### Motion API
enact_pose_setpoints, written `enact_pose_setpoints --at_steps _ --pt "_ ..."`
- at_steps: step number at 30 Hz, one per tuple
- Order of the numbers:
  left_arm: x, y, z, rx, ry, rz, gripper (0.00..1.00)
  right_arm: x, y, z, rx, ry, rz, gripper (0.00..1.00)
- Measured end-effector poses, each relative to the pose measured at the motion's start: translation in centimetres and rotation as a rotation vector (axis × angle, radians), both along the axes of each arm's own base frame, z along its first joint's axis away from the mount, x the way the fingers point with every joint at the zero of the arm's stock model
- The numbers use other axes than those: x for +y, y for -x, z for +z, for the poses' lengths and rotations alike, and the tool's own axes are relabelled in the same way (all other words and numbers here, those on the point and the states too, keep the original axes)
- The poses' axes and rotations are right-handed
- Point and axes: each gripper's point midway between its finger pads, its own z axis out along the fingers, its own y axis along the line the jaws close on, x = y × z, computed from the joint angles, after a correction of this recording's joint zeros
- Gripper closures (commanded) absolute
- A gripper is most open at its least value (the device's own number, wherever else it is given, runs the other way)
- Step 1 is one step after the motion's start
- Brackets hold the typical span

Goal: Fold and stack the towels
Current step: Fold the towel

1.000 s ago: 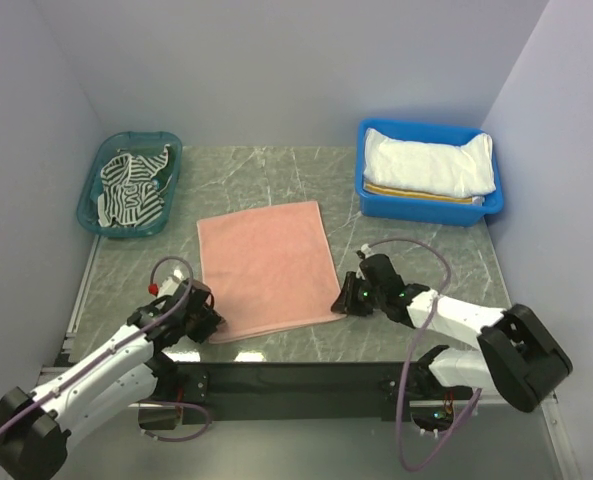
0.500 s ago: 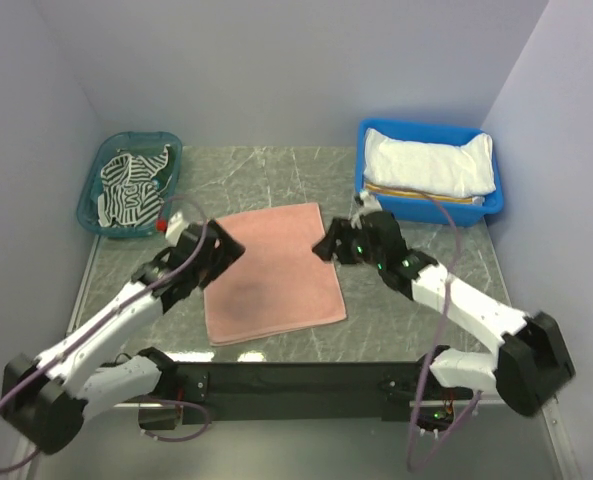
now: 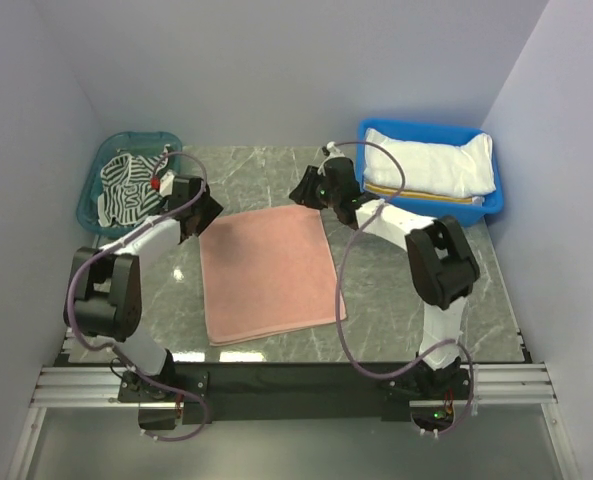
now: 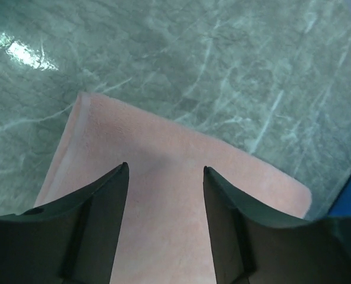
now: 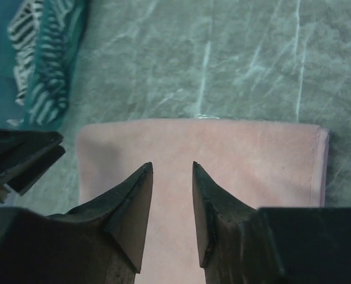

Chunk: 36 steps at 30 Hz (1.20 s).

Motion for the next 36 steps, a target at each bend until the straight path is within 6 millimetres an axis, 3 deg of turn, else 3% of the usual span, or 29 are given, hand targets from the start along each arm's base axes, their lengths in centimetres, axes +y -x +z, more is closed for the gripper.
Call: enact_pose_setpoints --at_steps 3,8,11,20,24,30,34,36 --pt "0.4 -0.5 -2.3 0.044 -0.006 0.002 0.42 -0.1 -1.0 -3.3 0.059 0.02 -0.021 0.67" --pt "1.6 -0.5 -6.8 0.146 -0.016 0.028 0.41 -2.1 -1.5 -8.9 0.189 0.063 -0.107 0.67" --pt "2.0 -1.6 -6.5 0.127 0.001 0.042 0.41 -3.6 -1.8 -11.3 0.264 0.073 -0.171 0.67" --pt "2.0 -1.9 -6.8 0.117 0.032 0.053 0.38 -4.8 -2.4 -11.3 0.279 0.08 -0.234 0.67" --pt "1.9 -0.6 -6.7 0.107 0.062 0.06 0.38 -5.6 -0.1 -11.3 0.286 0.1 -0.222 0.67" --pt "1.2 4.3 -6.5 0.172 0.055 0.02 0.28 -7.9 4.8 -11.5 0.315 0.168 -0.198 0.67" --pt "1.2 6.2 -5.7 0.226 0.015 -0.028 0.15 -8.9 6.2 -10.7 0.313 0.224 -0.162 0.65" --pt "1.6 6.2 -4.5 0.245 -0.032 -0.052 0.13 -9.1 6.1 -9.6 0.281 0.258 -0.121 0.63"
